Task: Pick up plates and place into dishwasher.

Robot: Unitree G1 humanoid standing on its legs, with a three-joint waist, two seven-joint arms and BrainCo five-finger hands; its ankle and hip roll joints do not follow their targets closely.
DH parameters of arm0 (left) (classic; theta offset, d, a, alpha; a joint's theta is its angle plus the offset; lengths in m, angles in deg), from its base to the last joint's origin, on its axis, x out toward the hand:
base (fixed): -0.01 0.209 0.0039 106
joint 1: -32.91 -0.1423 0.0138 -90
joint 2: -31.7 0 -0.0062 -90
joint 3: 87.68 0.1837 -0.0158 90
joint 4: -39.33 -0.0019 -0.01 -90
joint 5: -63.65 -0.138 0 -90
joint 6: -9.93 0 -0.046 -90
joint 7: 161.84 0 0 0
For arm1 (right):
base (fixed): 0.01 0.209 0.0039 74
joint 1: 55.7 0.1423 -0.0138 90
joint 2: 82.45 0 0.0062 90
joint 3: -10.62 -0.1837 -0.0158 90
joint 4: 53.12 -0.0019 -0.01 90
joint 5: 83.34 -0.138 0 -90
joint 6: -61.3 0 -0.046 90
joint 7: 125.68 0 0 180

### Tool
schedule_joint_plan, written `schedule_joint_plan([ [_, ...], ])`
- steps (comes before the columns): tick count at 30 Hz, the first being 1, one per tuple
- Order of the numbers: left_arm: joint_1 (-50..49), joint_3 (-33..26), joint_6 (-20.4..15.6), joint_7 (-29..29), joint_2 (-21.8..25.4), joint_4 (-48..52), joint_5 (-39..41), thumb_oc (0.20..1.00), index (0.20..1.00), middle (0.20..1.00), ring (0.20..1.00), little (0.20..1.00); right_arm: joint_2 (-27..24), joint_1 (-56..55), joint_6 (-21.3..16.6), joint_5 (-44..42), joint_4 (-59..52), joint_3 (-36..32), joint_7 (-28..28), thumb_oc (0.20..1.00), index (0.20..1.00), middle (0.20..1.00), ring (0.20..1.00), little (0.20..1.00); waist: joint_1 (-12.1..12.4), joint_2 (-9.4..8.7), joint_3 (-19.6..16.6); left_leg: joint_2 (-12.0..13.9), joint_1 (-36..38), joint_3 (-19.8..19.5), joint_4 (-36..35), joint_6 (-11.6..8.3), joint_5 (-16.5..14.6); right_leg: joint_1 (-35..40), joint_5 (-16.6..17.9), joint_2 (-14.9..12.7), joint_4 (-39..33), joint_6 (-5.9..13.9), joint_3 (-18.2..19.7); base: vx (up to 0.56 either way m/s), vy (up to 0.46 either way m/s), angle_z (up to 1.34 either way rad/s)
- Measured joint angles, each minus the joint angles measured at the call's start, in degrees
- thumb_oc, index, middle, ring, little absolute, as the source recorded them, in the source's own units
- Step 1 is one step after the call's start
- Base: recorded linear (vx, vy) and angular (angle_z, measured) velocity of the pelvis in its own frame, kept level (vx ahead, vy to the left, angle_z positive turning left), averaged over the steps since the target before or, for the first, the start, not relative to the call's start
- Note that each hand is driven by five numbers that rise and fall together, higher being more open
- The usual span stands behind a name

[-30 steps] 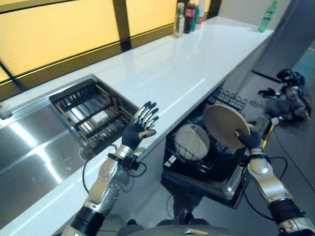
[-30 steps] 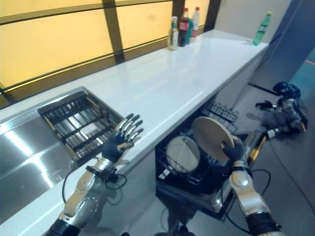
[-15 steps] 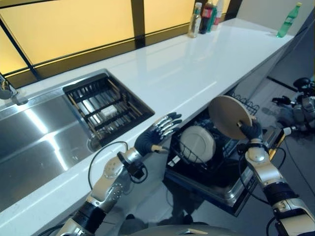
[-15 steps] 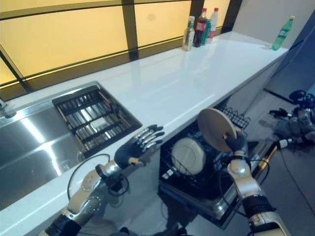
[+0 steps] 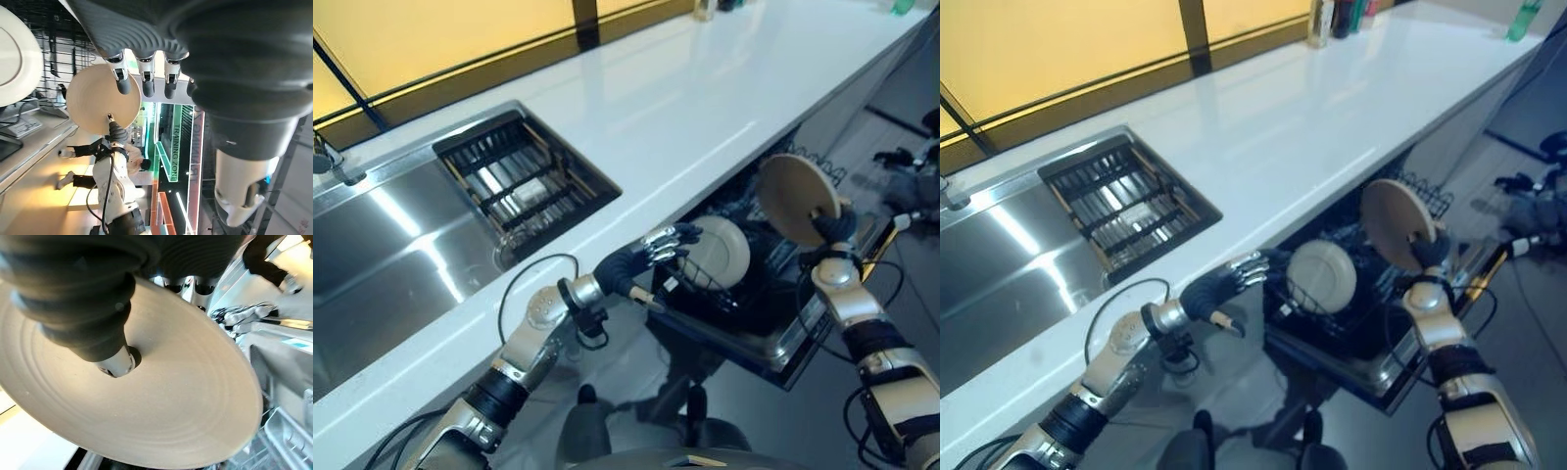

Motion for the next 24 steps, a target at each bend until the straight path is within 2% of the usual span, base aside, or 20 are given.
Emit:
schedule_joint_plan([
  [4, 0.10, 0.11, -2.18, 0.73, -0.04, 0.00, 0.00, 1.000, 1.000, 1.000, 1.000, 1.000, -2.25, 2.20, 0.17, 0.08, 4.95, 2.52, 2.07, 0.200, 0.200, 0.200, 0.200, 0.200, 1.23, 1.55, 0.85, -0.15, -0.35, -0.87, -0.15, -0.01, -0.01, -0.74, 0.01, -0.32, -0.01, 0.02, -1.51, -0.06, -0.019, -0.07],
  [8, 0.62, 0.15, -5.33, -0.39, 0.15, 0.39, 0.01, 1.000, 1.000, 1.000, 1.000, 1.000, -4.06, 6.32, 0.43, -0.09, 7.69, 4.03, 3.63, 0.200, 0.200, 0.200, 0.200, 0.200, 1.35, 3.01, 1.45, -0.86, -2.11, -2.84, -0.54, 0.02, 0.03, -2.15, 0.25, -0.34, 0.48, 0.20, -2.71, -0.01, 0.033, 0.12],
  [12, 0.14, 2.17, -5.77, -4.73, 1.51, 1.52, 1.52, 1.000, 1.000, 1.000, 1.000, 1.000, -4.21, 6.40, 0.40, -0.08, 7.66, 4.00, 3.92, 0.200, 0.200, 0.200, 0.200, 0.200, 1.39, 2.89, 1.53, -0.91, -0.99, -2.77, -1.03, 0.06, 0.07, -2.00, 0.63, -0.81, 2.22, -0.36, -2.66, 0.09, 0.046, 0.13],
  [15, -1.01, 3.80, -5.23, -7.51, 2.80, 4.32, 6.89, 1.000, 1.000, 1.000, 1.000, 1.000, -4.33, 6.39, 0.19, -0.08, 8.75, 3.84, 3.39, 0.200, 0.200, 0.200, 0.200, 0.200, 1.26, 2.33, 1.89, -1.16, 0.45, -2.56, -0.97, -0.03, -0.02, -0.68, 1.59, -1.00, 2.53, -1.64, -2.51, 0.12, -0.053, 0.10],
  [19, -1.40, 3.93, 0.83, -11.82, 4.26, 9.43, 16.13, 1.000, 1.000, 1.000, 1.000, 1.000, -4.32, 6.30, -0.40, -0.07, 10.67, 2.83, 1.64, 0.200, 0.200, 0.200, 0.200, 0.200, 1.88, 0.07, 3.30, -0.68, 3.34, -2.26, -1.32, -0.34, -0.38, 3.03, 2.12, -0.28, 0.77, -1.78, -2.51, 0.13, -0.056, 0.04],
  [22, -0.49, 3.94, 7.70, -16.98, 4.92, 11.42, 23.36, 1.000, 1.000, 1.000, 1.000, 1.000, -4.30, 6.34, -1.52, -0.06, 11.92, 1.82, 0.60, 0.200, 0.200, 0.200, 0.200, 0.200, 2.80, -1.27, 3.86, -0.40, 4.96, -1.09, -1.19, -0.37, -0.89, 5.04, 2.21, -0.16, -0.13, -1.70, -2.44, 0.10, -0.030, -0.02],
  [24, -0.10, 4.01, 11.76, -18.41, 5.26, 11.48, 25.53, 1.000, 1.000, 1.000, 1.000, 1.000, -3.89, 6.43, -1.63, -0.04, 13.50, 1.82, 0.16, 0.200, 0.200, 0.200, 0.200, 0.200, 2.88, -1.82, 3.76, -0.30, 5.33, -1.01, -0.68, -0.33, -1.90, 6.39, 2.12, -0.12, -0.74, -1.56, -2.42, 0.02, -0.014, -0.01],
])
